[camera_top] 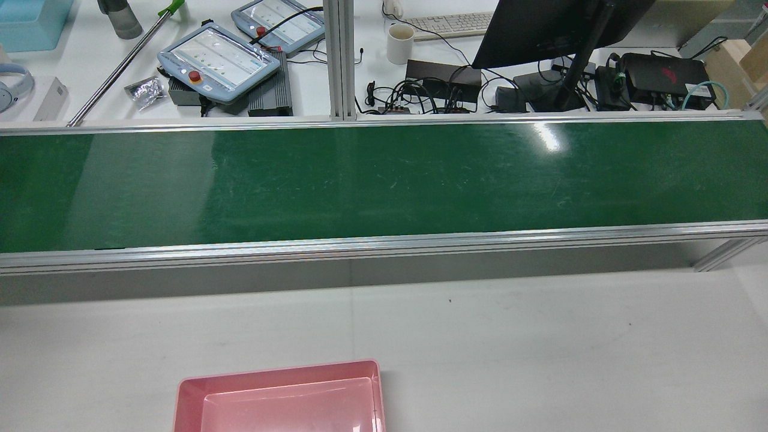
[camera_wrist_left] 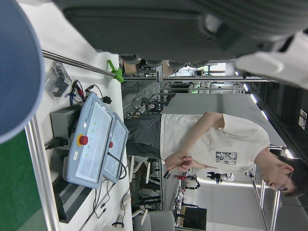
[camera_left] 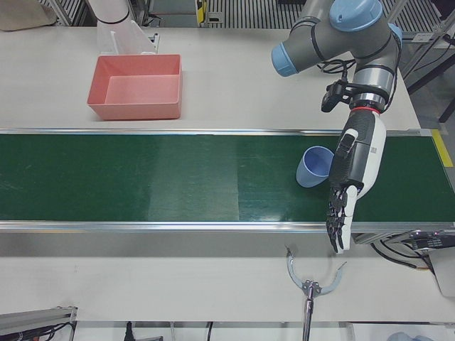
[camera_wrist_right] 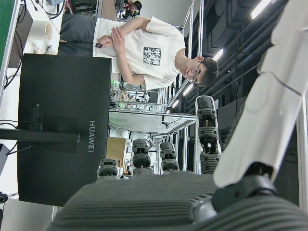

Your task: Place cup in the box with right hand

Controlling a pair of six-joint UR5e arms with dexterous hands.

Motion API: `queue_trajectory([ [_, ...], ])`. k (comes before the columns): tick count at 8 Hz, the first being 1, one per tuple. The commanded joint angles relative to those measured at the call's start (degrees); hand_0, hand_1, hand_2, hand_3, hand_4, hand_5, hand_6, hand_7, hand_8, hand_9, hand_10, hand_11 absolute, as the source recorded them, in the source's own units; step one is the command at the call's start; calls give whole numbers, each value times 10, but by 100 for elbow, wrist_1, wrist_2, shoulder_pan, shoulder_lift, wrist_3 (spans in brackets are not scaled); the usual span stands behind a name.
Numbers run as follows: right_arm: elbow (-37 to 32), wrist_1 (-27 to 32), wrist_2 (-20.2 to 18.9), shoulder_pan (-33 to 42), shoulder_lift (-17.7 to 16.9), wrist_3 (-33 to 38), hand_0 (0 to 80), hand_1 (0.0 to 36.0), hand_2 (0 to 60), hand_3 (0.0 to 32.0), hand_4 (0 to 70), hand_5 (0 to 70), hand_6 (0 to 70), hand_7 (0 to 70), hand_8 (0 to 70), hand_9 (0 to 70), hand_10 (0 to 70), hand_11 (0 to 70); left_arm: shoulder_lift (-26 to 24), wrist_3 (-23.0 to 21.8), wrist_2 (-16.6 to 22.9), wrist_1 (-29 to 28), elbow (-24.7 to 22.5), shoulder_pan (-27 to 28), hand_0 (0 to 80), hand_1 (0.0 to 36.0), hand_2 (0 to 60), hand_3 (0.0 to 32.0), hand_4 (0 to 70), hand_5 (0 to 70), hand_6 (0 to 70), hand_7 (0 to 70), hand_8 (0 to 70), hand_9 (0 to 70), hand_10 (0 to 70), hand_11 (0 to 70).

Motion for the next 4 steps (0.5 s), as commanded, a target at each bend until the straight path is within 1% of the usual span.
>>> queue_trajectory([
  [1,-58,-11,-80,21,-24,-305,523,109,0,88,251,65,41,207,116,117,32,59,0,3,-4,0,-1,0,0,0,0,0,0,0,0,0,0,0,0,0],
  [2,-84,-28,-89,21,46,-306,522,113,0,74,262,64,41,203,114,119,29,55,0,-6,-4,0,-1,0,0,0,0,0,0,0,0,0,0,0,0,0],
  [3,20,-472,-89,21,256,-358,520,107,0,62,268,63,42,201,112,119,33,59,0,3,5,0,-1,0,0,0,0,0,0,0,0,0,0,0,0,0],
  [4,108,-1146,7,-353,727,-924,526,115,2,50,308,61,45,216,104,115,34,62,0,3,-4,0,-1,0,0,0,0,0,0,0,0,0,0,0,0,0],
])
